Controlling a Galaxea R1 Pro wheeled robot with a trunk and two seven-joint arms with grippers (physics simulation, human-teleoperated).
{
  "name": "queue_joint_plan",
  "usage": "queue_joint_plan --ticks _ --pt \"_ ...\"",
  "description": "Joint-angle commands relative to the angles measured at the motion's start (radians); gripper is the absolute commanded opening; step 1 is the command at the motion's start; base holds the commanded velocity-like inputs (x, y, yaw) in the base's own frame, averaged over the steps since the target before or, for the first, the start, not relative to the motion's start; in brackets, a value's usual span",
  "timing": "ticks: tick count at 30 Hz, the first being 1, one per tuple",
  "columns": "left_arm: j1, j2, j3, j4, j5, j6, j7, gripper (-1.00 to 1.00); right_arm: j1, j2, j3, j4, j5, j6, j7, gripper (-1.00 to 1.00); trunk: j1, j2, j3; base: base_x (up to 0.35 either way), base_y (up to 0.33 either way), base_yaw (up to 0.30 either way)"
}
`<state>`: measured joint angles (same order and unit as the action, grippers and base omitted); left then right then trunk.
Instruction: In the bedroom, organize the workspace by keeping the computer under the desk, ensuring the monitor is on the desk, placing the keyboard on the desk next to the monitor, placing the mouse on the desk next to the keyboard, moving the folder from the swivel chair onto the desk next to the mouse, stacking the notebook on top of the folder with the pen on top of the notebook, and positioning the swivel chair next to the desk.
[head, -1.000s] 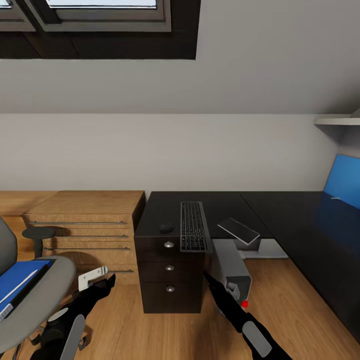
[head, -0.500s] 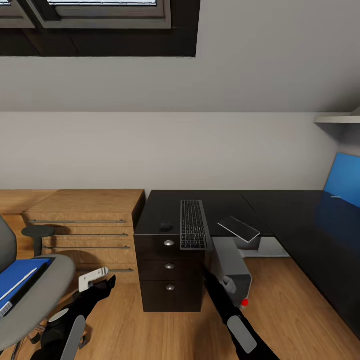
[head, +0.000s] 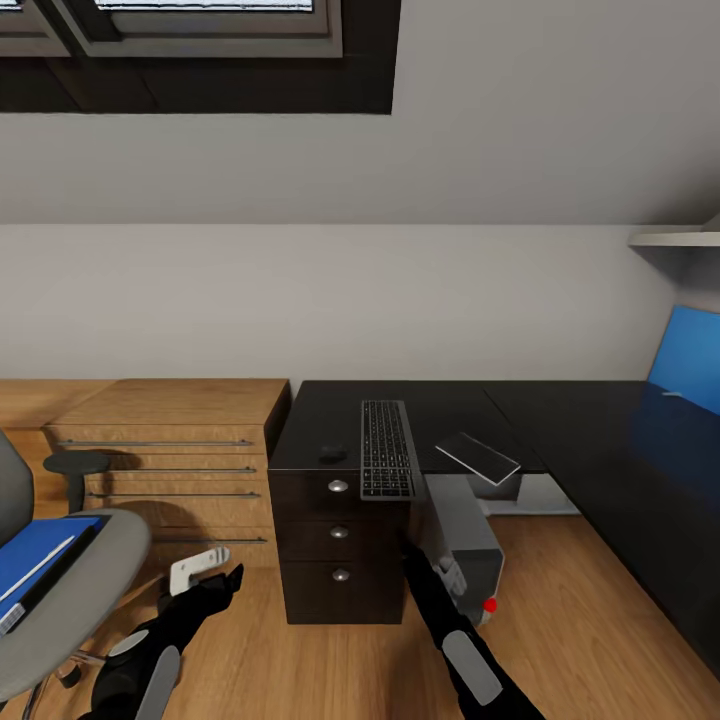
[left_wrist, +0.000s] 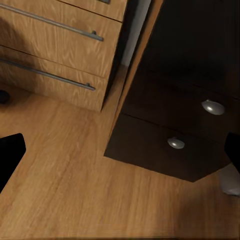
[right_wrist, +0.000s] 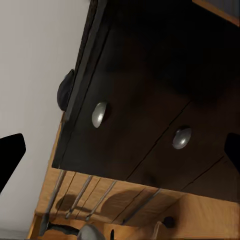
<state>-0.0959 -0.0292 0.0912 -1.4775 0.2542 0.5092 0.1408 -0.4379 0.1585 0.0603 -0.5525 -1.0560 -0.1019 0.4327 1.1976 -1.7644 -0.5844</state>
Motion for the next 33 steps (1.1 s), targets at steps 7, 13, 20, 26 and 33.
queue_joint_plan --ticks 7,13,20,26,33 --pt "0.001 0.000 -0.004 -0.001 0.010 0.005 0.007 1.00 -0.001 0.004 0.003 -0.023 -0.131 -0.003 -0.009 1.00 0.000 -0.001 -0.001 0.000 0.000 0.000" --pt "0.001 0.000 -0.004 -0.001 0.010 0.005 0.006 1.00 -0.001 0.006 0.005 -0.038 -0.302 0.000 -0.009 1.00 0.000 -0.001 -0.001 0.000 0.000 0.000" --pt "0.001 0.000 -0.004 -0.001 0.010 0.005 0.006 1.00 0.000 0.016 0.007 -0.052 -0.339 0.001 -0.008 1.00 0.000 -0.001 -0.001 0.006 0.000 0.000" --pt "0.001 0.000 -0.004 -0.001 0.011 0.005 0.006 1.00 -0.001 0.016 0.007 -0.056 -0.341 0.000 -0.008 1.00 0.000 -0.001 -0.001 0.186 0.000 0.000" --pt "0.001 0.000 -0.004 -0.001 0.011 0.005 0.006 1.00 -0.001 0.016 0.007 -0.056 -0.341 -0.001 -0.009 1.00 0.000 -0.001 -0.001 0.152 0.000 0.000"
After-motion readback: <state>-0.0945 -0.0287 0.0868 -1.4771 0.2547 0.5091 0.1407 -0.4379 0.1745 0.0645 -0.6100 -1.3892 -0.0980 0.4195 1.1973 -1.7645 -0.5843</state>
